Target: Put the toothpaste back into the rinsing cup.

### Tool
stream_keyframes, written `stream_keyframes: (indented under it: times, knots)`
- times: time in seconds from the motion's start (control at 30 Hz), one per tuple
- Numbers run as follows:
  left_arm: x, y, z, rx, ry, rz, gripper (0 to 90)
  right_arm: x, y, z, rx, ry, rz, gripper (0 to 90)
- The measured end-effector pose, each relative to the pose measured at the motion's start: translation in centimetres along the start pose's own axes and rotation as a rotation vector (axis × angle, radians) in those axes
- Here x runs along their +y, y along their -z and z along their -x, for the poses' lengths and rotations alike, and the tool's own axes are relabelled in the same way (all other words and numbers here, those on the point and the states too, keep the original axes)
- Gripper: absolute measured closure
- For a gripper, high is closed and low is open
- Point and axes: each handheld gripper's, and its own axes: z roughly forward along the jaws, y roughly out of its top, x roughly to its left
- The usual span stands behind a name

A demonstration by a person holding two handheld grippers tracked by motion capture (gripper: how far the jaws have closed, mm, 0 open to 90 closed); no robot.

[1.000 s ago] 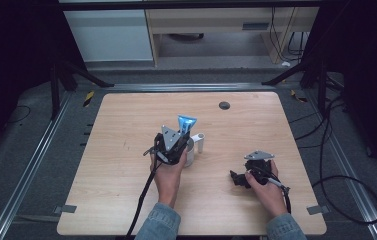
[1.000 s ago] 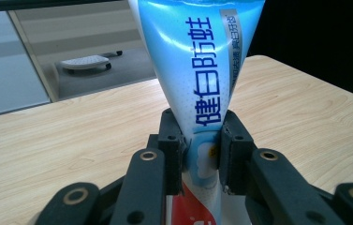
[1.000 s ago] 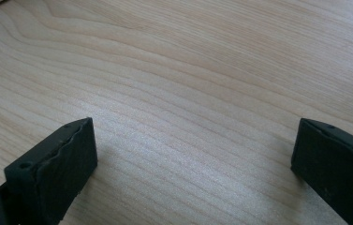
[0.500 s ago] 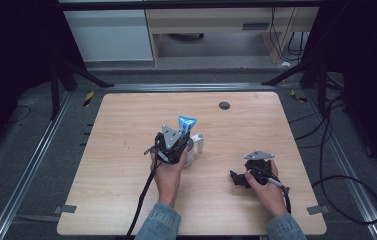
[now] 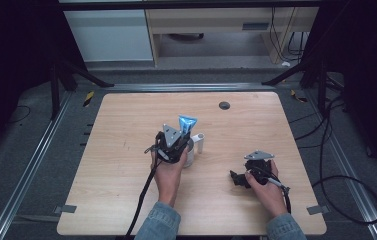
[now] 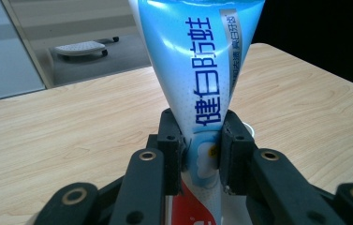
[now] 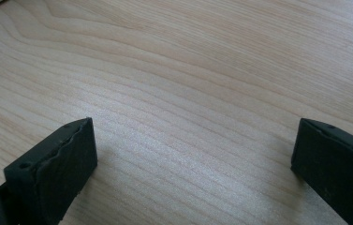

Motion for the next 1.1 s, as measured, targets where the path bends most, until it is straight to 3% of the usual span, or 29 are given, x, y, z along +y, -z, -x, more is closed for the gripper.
stream_keyframes:
  times: [0.33,1.1]
  knots:
    - [0.53,-0.47,0.22,-0.004,-0.010,-0.042,72.1,0.00,0.00,0.00,0.000,0.000,0.000,0.7]
    - [0.69,-0.63,-0.06,-0.005,0.008,-0.050,70.3,0.01,-0.02,0.00,-0.001,0.000,0.000,0.5]
